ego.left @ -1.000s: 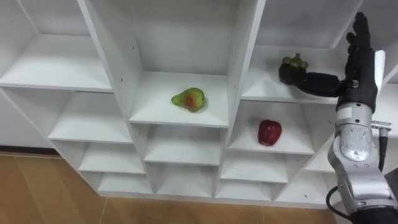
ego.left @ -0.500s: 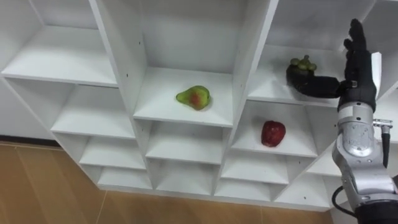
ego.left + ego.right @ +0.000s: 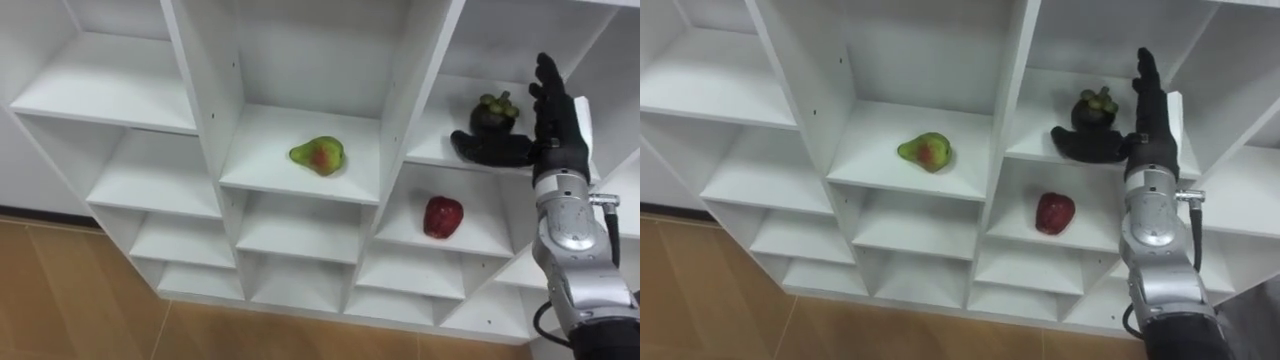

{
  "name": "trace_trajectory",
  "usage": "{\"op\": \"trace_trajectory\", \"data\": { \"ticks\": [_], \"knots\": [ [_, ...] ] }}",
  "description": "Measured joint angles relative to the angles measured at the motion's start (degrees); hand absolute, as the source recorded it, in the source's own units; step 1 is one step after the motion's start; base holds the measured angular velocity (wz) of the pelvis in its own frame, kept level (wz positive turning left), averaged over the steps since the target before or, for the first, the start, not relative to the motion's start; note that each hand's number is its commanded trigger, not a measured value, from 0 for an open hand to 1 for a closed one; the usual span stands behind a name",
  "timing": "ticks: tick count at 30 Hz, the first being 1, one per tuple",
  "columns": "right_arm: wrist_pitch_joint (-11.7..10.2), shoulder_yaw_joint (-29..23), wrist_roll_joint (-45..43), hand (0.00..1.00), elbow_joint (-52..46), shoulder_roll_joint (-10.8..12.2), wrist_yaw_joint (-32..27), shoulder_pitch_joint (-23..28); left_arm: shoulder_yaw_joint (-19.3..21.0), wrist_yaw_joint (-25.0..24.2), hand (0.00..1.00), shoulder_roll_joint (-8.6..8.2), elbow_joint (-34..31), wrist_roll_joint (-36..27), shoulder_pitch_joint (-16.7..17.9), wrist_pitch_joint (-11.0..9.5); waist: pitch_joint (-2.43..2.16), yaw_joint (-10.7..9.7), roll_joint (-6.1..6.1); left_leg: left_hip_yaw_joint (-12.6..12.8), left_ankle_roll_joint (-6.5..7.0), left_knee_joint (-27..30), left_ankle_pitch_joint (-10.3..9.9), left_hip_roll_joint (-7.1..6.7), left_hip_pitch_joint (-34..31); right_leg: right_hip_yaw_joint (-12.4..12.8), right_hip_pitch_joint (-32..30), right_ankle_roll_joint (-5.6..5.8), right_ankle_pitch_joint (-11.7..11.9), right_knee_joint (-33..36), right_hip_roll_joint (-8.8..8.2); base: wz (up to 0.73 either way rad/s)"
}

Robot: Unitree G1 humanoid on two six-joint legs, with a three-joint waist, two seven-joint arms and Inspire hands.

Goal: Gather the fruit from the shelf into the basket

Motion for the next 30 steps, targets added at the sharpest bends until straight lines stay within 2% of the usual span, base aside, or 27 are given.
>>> {"op": "trace_trajectory", "data": {
  "ticks": [8, 15, 20, 30],
  "knots": [
    [-0.02, 0.00, 0.16, 0.00, 0.47, -0.04, 0.50, -1.93, -0.05, 0.01, 1.00, -0.03, -0.04, 0.10, -0.04, 0.00, -0.08, -0.14, 0.15, -0.01, 0.00, 0.04, 0.00, 0.00, 0.06, -0.02, 0.10, 0.00, 0.00, 0.00, -0.01, 0.00],
    [0.02, 0.00, 0.30, 0.00, 5.45, -0.03, 2.13, -3.13, -0.08, -0.04, 1.00, -0.18, -0.03, -0.10, 0.03, 0.39, 0.13, -0.11, 0.60, -0.09, 0.00, -0.01, 0.00, -0.02, 0.01, -0.21, 0.15, 0.00, 0.00, 0.00, -0.04, 0.00],
    [0.02, -0.04, 0.28, 0.00, 7.03, -0.03, 2.96, -4.08, -0.10, -0.72, 1.00, -0.19, 0.05, -0.15, 0.05, 0.68, -0.13, -0.37, 1.16, -0.09, 0.00, 0.00, 0.01, -0.01, 0.05, -0.35, 0.18, 0.00, 0.00, 0.00, -0.06, 0.00],
    [-0.21, -0.04, 0.16, 0.00, 8.83, -0.40, 4.56, -4.16, -0.11, -0.64, 1.00, -0.14, 0.15, -0.09, -0.06, 0.89, -0.09, -0.95, 1.06, -1.15, 0.04, 0.60, 0.01, -0.18, -0.13, -1.58, 0.84, 0.02, -0.01, -0.07, -0.27, 0.05]
  ]
}}
